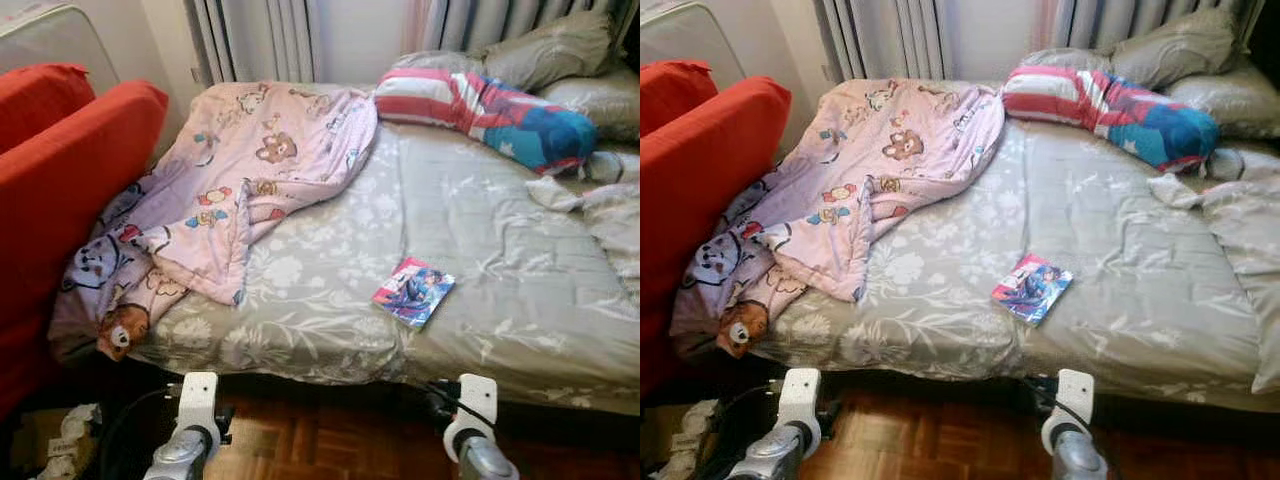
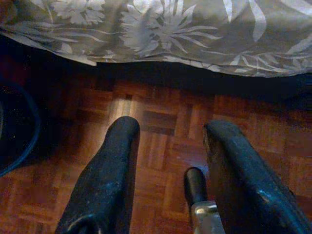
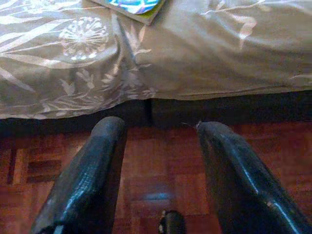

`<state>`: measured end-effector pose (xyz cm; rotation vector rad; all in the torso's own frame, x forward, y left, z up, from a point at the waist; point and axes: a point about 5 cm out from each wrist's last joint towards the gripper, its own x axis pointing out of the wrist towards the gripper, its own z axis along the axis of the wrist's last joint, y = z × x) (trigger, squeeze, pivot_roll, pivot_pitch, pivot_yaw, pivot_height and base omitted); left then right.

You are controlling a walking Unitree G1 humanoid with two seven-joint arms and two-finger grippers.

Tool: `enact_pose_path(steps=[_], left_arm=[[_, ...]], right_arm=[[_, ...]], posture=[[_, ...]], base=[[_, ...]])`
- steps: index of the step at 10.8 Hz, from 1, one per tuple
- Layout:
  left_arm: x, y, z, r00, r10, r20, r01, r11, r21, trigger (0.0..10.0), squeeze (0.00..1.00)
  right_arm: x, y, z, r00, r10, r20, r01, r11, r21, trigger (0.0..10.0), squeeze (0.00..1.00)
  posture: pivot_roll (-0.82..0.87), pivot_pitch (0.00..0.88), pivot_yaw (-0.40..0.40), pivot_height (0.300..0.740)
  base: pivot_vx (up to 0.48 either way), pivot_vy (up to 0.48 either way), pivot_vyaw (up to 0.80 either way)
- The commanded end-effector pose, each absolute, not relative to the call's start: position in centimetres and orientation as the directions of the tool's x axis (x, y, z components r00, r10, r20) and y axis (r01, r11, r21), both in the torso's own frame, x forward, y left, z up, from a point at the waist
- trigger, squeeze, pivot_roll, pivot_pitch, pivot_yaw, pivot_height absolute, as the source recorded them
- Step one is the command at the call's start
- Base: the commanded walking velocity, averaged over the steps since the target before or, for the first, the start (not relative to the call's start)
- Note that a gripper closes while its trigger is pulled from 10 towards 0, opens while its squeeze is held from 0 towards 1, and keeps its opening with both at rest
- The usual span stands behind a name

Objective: Clean up the room

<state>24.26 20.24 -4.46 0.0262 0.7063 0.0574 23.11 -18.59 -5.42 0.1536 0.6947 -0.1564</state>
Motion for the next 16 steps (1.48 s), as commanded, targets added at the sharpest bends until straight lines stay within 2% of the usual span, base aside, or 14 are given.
enact_pose_path(steps=[1,3,6,8,10,11,12,13,14,16], left_arm=[[23.4,20.5,-5.1,0.732,0.059,-0.679,-0.025,0.998,0.059,10.0,0.00],[23.1,21.0,-5.1,0.729,0.054,-0.682,-0.003,0.997,0.076,10.0,0.00],[21.7,21.1,-5.9,0.712,0.031,-0.702,0.043,0.995,0.088,10.0,0.00],[21.5,21.3,-5.9,0.722,0.044,-0.690,0.017,0.997,0.081,10.0,0.00],[22.3,21.0,-5.2,0.765,-0.006,-0.644,0.068,0.995,0.071,10.0,0.00],[21.6,21.3,-5.7,0.748,0.000,-0.663,0.063,0.996,0.070,10.0,0.00],[20.0,21.9,-6.6,0.702,0.039,-0.711,0.034,0.996,0.088,10.0,0.00],[19.2,22.3,-7.0,0.680,0.077,-0.730,-0.015,0.996,0.091,10.0,0.00],[19.1,22.3,-7.1,0.678,0.086,-0.730,-0.042,0.996,0.079,10.0,0.00],[19.4,22.1,-6.9,0.686,0.081,-0.723,-0.040,0.997,0.073,10.0,0.00]], right_arm=[[23.2,-18.4,-5.4,0.752,-0.084,-0.654,0.183,0.980,0.085,10.0,0.00],[22.9,-19.1,-5.5,0.752,-0.096,-0.652,0.183,0.981,0.067,10.0,0.00],[20.5,-19.4,-6.7,0.730,-0.088,-0.677,0.161,0.986,0.045,10.0,0.00],[18.4,-18.5,-7.8,0.714,-0.035,-0.700,0.075,0.997,0.028,10.0,0.00],[18.6,-19.4,-7.3,0.764,-0.056,-0.643,0.090,0.996,0.020,10.0,0.00],[18.3,-19.5,-7.4,0.760,-0.051,-0.648,0.084,0.996,0.020,10.0,0.00],[17.1,-19.8,-8.1,0.706,-0.062,-0.706,0.088,0.996,0.000,10.0,0.00],[16.6,-20.1,-8.5,0.671,-0.096,-0.735,0.164,0.986,0.020,10.0,0.00],[16.6,-19.9,-8.6,0.657,-0.115,-0.745,0.200,0.979,0.025,10.0,0.00],[17.1,-19.3,-8.4,0.670,-0.097,-0.736,0.181,0.983,0.035,10.0,0.00]], posture=[[0.08,0.000,0.028,0.740],[0.08,0.000,0.037,0.740],[0.05,0.000,0.054,0.740],[0.05,0.000,0.050,0.740],[0.05,0.000,0.042,0.740],[0.04,0.000,0.039,0.740],[0.05,0.000,0.032,0.740],[0.05,0.000,0.031,0.740],[0.05,0.000,0.032,0.740],[0.06,0.000,0.035,0.740]], base=[[0.000,0.000,0.00],[0.000,0.000,0.00],[0.000,0.000,0.00],[0.000,0.000,0.00],[0.000,0.000,0.00],[0.000,0.000,0.00],[0.000,0.000,0.00],[0.000,0.000,0.00],[0.000,0.000,0.00],[0.257,0.000,0.00]])
